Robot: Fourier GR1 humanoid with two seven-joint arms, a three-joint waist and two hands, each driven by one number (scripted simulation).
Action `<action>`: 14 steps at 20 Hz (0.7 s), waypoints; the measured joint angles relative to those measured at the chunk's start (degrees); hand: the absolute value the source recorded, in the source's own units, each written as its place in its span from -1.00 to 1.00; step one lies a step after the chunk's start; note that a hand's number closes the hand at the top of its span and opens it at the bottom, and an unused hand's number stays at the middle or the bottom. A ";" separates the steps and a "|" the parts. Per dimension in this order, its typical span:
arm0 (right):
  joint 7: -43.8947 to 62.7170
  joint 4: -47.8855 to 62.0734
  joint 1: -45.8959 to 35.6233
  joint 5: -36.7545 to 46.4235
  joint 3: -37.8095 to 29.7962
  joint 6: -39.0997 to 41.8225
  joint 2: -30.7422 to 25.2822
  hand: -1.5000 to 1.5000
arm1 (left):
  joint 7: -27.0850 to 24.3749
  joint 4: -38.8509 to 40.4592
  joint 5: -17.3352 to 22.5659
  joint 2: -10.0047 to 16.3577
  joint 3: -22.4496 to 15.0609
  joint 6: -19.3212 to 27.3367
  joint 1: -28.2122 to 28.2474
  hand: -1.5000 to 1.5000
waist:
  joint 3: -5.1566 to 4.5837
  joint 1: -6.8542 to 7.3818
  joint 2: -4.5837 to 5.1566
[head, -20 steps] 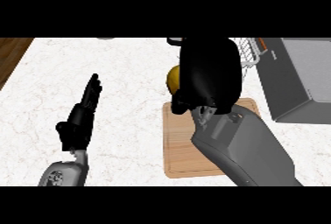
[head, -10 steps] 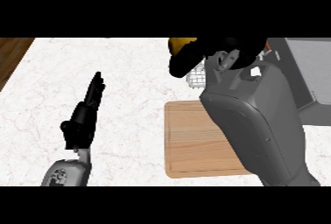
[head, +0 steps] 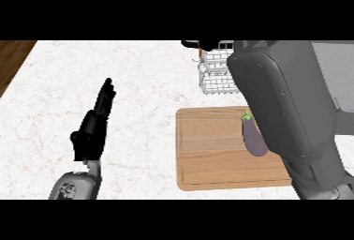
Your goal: Pick the lemon from the cutting board and place it in the tiered basket
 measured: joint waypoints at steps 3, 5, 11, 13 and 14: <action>-2.84 5.52 -0.59 1.51 -0.76 -3.51 -1.95 1.00 | -0.20 0.41 0.51 0.47 0.57 -0.66 -0.11 0.00 | 0.01 0.08 0.07; -4.29 8.61 -1.19 2.03 -1.28 -4.67 -3.18 1.00 | 0.03 -0.04 0.56 0.45 0.51 -0.81 -0.07 0.00 | 0.02 0.07 0.05; -5.01 13.91 -0.25 1.65 -4.79 -10.88 -3.42 -1.00 | -0.39 1.18 0.72 0.46 1.22 -0.81 -0.95 0.00 | 0.04 -0.02 0.10; -4.84 14.41 0.89 0.13 -7.31 -13.79 -3.07 -1.00 | -0.60 0.74 0.30 0.25 0.70 -0.60 -0.13 0.00 | 0.05 0.00 0.06; -5.33 15.41 0.68 -0.69 -8.51 -14.95 -3.17 -1.00 | -0.51 0.79 0.28 0.15 0.71 -0.55 -0.48 0.00 | 0.05 0.05 0.10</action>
